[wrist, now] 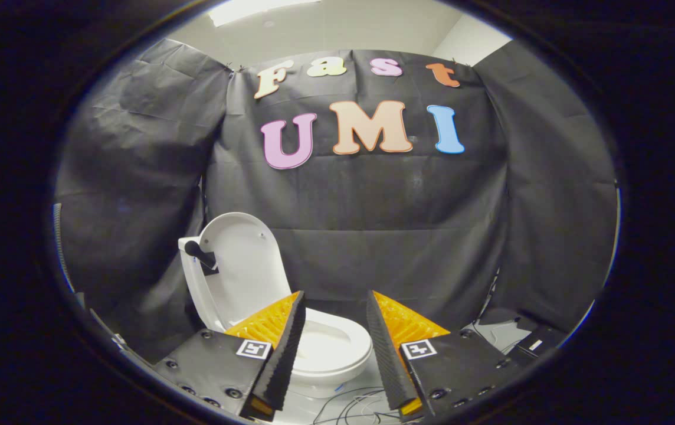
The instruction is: Open the toilet lid.
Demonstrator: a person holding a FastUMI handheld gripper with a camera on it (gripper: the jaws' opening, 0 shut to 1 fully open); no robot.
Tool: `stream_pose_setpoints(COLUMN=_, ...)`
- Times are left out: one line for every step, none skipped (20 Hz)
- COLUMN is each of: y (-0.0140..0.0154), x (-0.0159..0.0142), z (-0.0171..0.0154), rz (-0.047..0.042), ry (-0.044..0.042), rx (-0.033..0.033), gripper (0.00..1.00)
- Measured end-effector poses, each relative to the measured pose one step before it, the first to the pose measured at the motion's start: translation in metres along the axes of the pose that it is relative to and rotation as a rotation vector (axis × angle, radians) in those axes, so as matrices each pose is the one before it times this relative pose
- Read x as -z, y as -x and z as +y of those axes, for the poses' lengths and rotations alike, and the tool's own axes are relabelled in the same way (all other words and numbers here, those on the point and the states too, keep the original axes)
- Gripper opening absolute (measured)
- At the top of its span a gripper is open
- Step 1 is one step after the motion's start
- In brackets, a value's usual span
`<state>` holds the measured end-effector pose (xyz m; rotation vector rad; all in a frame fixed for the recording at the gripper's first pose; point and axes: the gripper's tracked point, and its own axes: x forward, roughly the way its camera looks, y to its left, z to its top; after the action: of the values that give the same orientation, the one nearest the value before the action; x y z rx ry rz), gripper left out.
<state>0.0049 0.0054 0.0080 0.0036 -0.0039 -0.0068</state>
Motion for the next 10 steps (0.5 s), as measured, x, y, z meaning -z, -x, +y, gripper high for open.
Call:
stream_pose_setpoints(y=0.00396, x=-0.00486, z=0.00080, rz=-0.02353, ry=0.00367, rx=-0.00064, gripper=0.65)
stream_pose_setpoints(y=0.00251, x=0.00191, z=-0.00019, rz=0.00296, ry=-0.00388, rx=-0.00281, gripper=0.65)
stream_pose_setpoints(y=-0.00342, x=0.00405, z=0.00092, rz=0.02024, ry=0.00154, rx=0.00335, gripper=0.65)
stream_pose_setpoints(y=-0.00025, x=0.00370, z=0.00062, rz=0.01079, ry=0.00665, rx=-0.00293, gripper=0.65)
stream_pose_setpoints(y=0.00143, x=-0.00216, z=-0.00104, rz=-0.01263, ry=-0.00528, rx=0.00268, gripper=0.65)
stream_pose_setpoints(y=0.00009, x=-0.00318, z=0.00077, rz=-0.00196, ry=0.00136, rx=0.00047, gripper=0.67)
stream_pose_setpoints(y=-0.00019, x=0.00160, z=-0.00022, rz=0.00673, ry=0.00283, rx=-0.00019, gripper=0.68)
stream_pose_setpoints(y=-0.00016, x=0.00096, z=-0.00026, rz=0.00950, ry=-0.00221, rx=0.00081, gripper=0.70)
stream_pose_setpoints(y=0.00098, x=-0.00165, z=0.00047, rz=-0.00665, ry=0.00109, rx=0.00068, gripper=0.71)
stream_pose_setpoints(y=0.00043, x=0.00019, z=-0.00029, rz=0.00414, ry=0.00068, rx=0.00011, gripper=0.72)
